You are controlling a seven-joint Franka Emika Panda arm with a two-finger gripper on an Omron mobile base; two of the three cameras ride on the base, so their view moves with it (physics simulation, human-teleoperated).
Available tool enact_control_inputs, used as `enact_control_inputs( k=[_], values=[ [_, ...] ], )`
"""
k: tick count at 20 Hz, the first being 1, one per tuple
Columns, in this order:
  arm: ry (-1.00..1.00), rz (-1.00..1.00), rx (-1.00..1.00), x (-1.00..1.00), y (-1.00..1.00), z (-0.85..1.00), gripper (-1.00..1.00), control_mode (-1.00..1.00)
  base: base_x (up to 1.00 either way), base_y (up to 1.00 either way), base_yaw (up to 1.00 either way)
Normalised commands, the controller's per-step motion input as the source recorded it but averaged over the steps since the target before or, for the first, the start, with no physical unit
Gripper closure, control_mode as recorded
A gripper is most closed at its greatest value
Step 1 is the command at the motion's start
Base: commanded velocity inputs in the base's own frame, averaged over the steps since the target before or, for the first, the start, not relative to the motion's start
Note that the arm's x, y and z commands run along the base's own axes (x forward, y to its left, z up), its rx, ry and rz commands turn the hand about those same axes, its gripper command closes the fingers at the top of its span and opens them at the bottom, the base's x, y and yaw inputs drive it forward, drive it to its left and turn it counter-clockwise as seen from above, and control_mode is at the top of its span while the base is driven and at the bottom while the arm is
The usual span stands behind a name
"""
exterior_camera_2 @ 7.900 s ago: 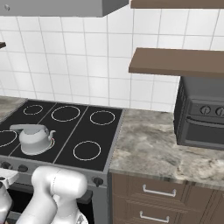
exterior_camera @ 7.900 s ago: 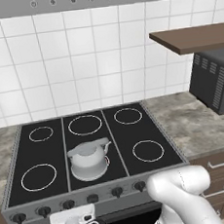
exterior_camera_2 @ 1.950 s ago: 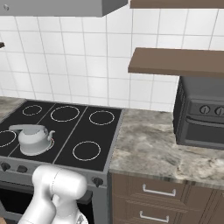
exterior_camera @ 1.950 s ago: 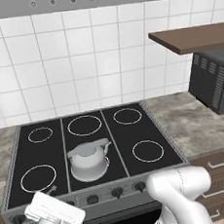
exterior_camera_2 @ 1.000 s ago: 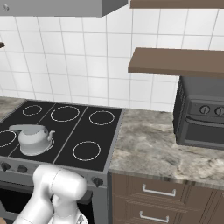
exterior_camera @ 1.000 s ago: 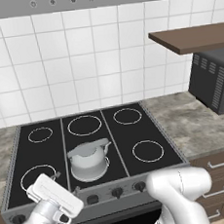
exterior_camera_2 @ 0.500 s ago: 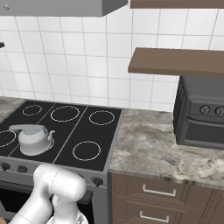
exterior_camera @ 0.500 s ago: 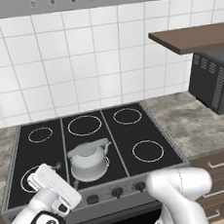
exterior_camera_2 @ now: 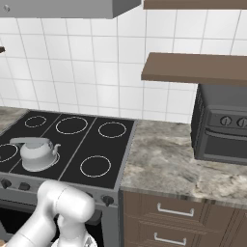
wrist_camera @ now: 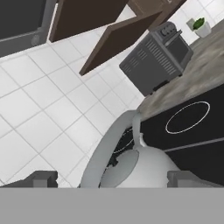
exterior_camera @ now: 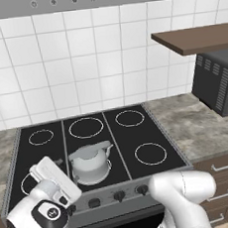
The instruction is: The kettle is done boiling. Turn off the stove, then wait for 300 timesteps before moving the kettle to the dining table.
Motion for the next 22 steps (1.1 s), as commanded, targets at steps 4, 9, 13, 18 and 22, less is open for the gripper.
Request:
enact_control_inputs(
  k=[4,9,13,18,22],
  values=[
    [0.00,0.00,0.10,0.07,-0.03,0.03,-1.00,-1.00,0.00,0.00,0.00],
    [0.00,0.00,0.10,0.07,-0.07,0.00,-1.00,-1.00,0.00,0.00,0.00],
    [0.01,0.00,0.12,0.11,-0.09,0.00,-1.00,-1.00,0.00,0.00,0.00],
    [0.01,0.00,0.12,0.13,-0.09,0.00,-1.00,-1.00,0.00,0.00,0.00],
    [0.01,0.00,0.12,0.11,-0.11,0.00,-1.00,-1.00,0.00,0.00,0.00]
  ],
)
